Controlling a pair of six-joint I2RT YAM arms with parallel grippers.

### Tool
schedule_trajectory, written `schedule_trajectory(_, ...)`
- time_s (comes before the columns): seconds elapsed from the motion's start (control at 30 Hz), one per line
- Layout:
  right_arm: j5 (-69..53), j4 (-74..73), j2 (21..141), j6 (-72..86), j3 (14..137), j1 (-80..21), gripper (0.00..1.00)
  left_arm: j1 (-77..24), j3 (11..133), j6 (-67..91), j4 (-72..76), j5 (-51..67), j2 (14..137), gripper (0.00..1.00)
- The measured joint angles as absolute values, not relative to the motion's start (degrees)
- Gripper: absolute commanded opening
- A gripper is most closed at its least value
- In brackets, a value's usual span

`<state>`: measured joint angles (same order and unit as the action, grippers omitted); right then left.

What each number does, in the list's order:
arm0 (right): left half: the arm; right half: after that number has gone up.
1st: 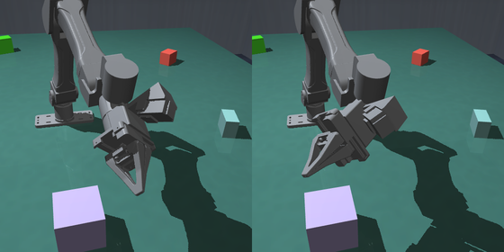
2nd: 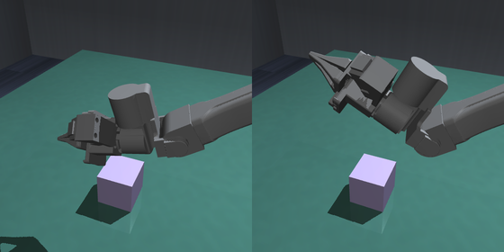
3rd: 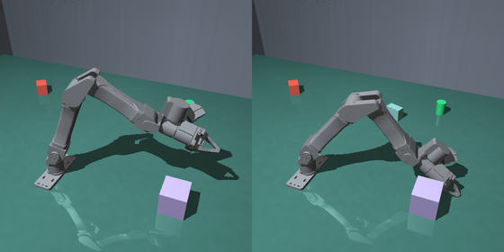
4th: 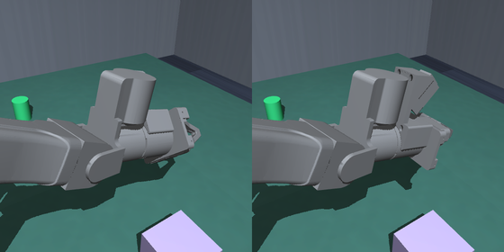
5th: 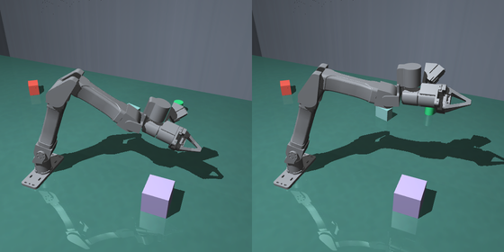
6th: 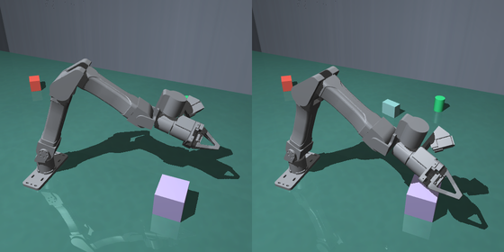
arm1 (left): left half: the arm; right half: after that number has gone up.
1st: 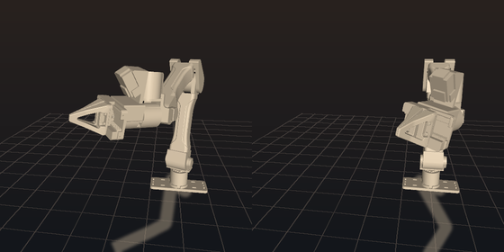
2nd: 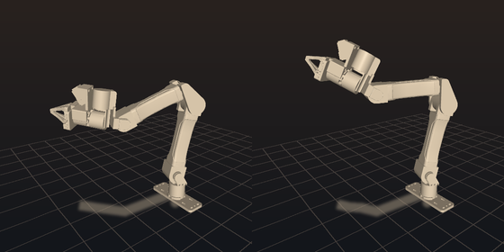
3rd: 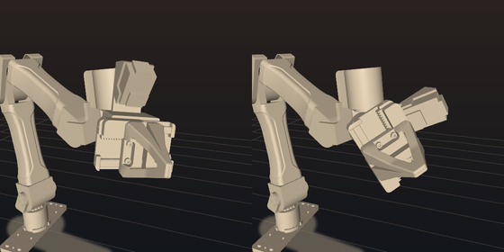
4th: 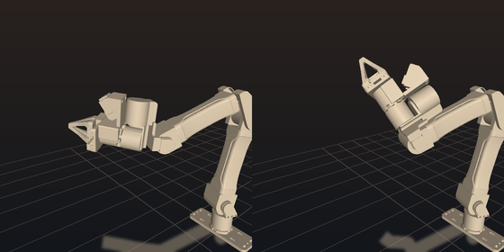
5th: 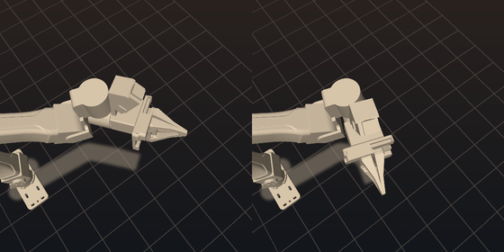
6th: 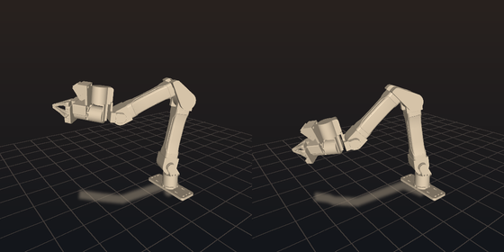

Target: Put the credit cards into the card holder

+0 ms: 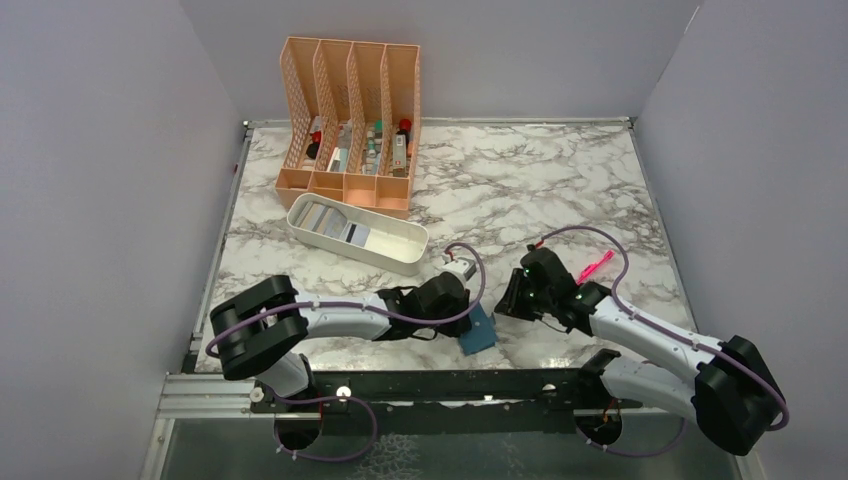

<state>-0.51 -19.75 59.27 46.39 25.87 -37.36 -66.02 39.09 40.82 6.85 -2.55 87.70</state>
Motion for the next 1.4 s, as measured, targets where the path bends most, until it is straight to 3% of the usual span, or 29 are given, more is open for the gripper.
schedule_trajectory(1.1,-12.16,-11.92,58.5,47.7,22.41,-37.1,0.16,-66.02,42.48,39.75,6.04,-2.76,91.18,0.19)
schedule_trajectory(1.4,-13.34,-10.35,58.85,48.69,21.54,-37.06,0.16,-66.02,45.15,39.94,2.59,-2.72,91.72,0.33)
